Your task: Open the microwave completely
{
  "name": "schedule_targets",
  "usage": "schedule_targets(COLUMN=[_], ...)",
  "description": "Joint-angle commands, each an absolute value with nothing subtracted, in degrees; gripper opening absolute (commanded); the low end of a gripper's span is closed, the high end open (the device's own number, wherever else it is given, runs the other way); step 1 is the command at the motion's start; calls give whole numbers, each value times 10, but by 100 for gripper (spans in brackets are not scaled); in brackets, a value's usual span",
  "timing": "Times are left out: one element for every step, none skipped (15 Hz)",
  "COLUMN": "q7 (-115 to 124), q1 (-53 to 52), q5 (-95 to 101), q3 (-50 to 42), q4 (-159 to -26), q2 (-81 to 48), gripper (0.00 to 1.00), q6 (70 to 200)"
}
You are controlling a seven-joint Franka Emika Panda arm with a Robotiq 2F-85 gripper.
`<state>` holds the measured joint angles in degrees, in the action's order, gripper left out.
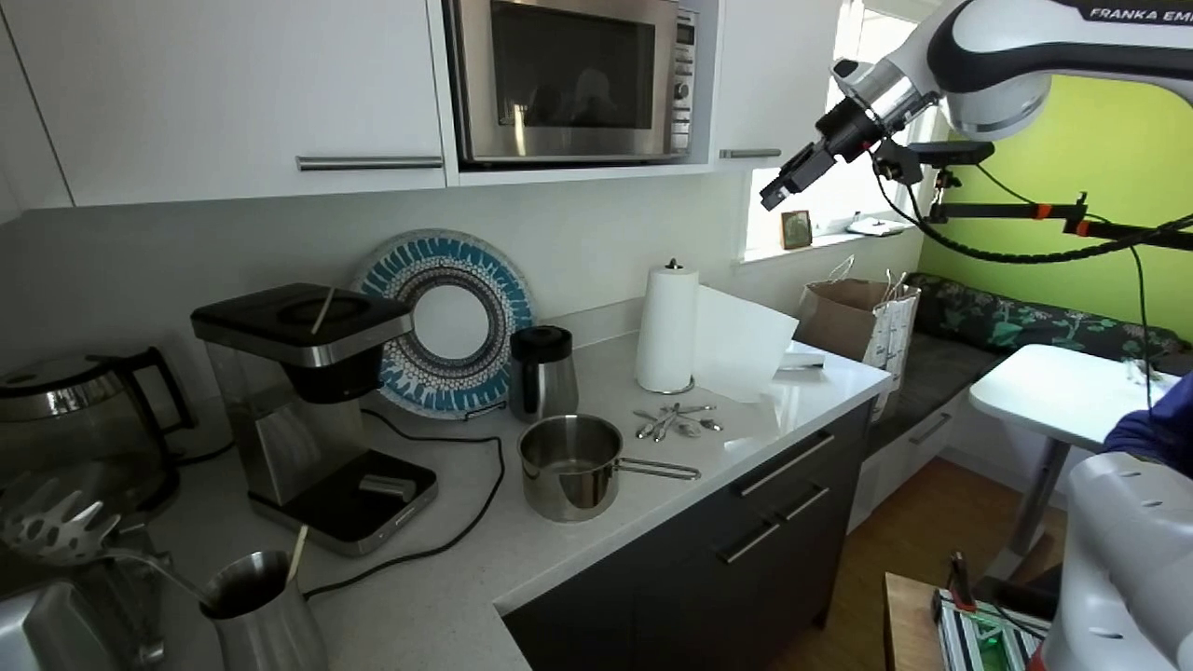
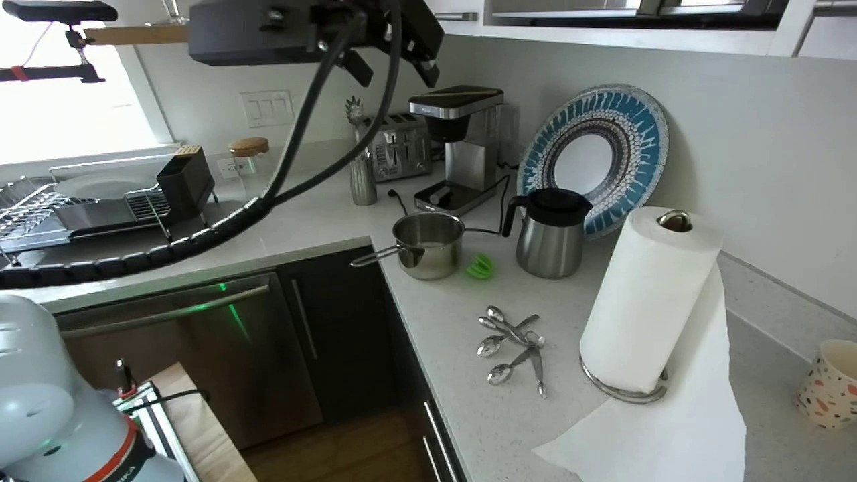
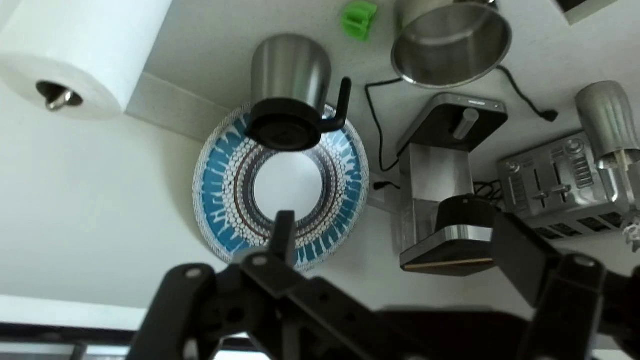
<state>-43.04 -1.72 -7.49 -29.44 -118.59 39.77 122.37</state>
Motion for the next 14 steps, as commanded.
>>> schedule_targets(q7=[-553, -577, -594, -609, -622, -633, -638, -620, -624, -623, -623, -623, -624, -635], q1=[-76, -86, -91, -97, -101, -102, -101, -79, -78, -76, -76, -76, -76, -78], q5=[-136, -148, -158, -168, -176, -182, -191, -181, -184, -183, -183, -184, -184, -184], q3=[-352, -368, -379, -396, -415, -432, -440, -409, -416, -415, -413, -410, -408, -411], q4=[-1173, -1149, -1134, -1111, -1088, -1068, -1055, -1094, -1083, -1083, -1084, -1085, -1085, -1081], q2=[389, 379, 375, 369, 363, 354, 351, 362, 359, 361, 361, 359, 356, 350], gripper=[100, 100, 100, 100, 100, 100, 100, 100, 100, 100, 100, 100, 100, 100], q6=[1274, 1254, 1238, 1219, 1205, 1198, 1220, 1225, 1225, 1225, 1225, 1225, 1225, 1246])
